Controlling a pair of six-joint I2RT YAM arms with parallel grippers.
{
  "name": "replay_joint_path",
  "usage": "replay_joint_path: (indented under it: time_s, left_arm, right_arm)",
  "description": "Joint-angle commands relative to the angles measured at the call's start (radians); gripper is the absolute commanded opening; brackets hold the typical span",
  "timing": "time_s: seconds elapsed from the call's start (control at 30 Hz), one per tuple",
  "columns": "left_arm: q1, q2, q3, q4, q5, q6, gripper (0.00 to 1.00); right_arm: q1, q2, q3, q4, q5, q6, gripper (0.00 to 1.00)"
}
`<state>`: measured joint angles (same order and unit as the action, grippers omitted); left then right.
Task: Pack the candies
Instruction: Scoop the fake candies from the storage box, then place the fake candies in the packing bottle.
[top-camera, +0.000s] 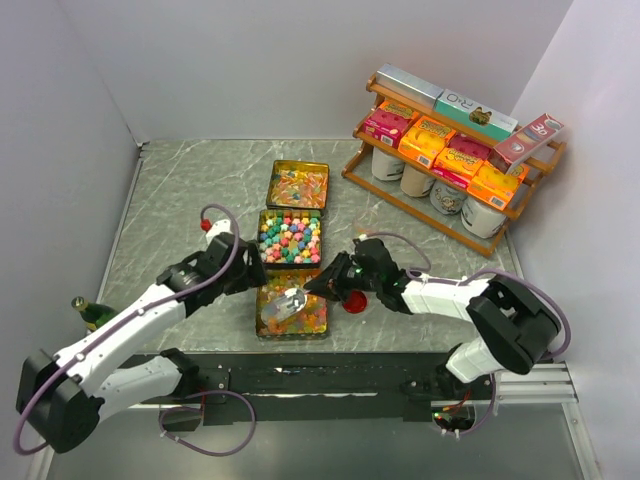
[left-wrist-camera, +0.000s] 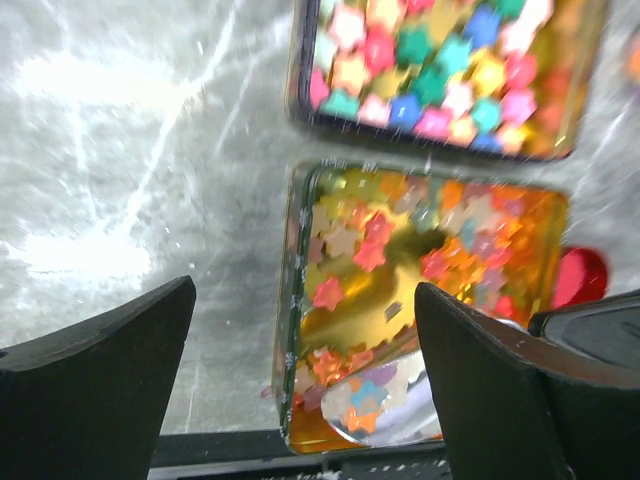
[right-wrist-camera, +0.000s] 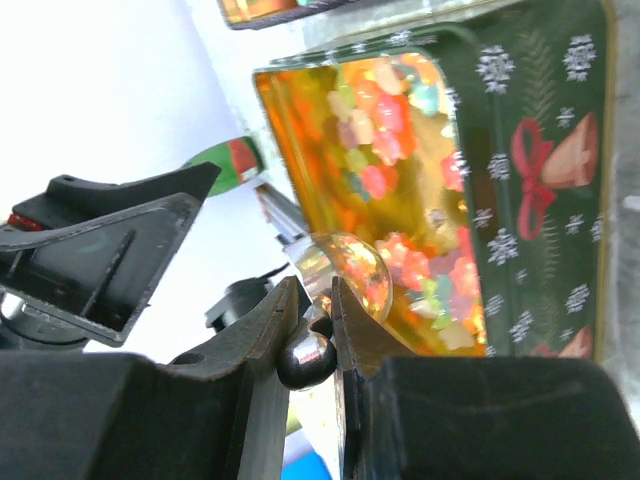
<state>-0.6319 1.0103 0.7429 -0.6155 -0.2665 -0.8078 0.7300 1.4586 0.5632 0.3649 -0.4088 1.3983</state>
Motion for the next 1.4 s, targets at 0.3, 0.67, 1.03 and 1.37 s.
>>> replay_joint_path:
  time_s: [0.3, 0.67, 1.03, 1.37]
  left_arm:
    - [0.003, -0.101, 0.026, 0.023, -0.18, -0.022, 0.97]
    - [0.001, -0.069, 0.006, 0.068, -0.194, 0.001, 0.96]
    - [0.001, -0.018, 0.018, 0.092, -0.178, 0.015, 0.96]
    - [0.001, 0.022, 0.026, 0.097, -0.169, 0.016, 0.96]
  right_arm:
    - [-0.181, -0.265, 0.084, -0.226, -0.094, 0.018, 0.0]
    - [-0.536, -0.392, 0.196, -0.466, -0.179, -0.094, 0.0]
    - [-0.793, -0.376, 0.213, -0.495, -0.228, -0.186, 0.0]
    - [-0.945, -0.359, 0.245, -0.529, -0.213, -0.263, 0.0]
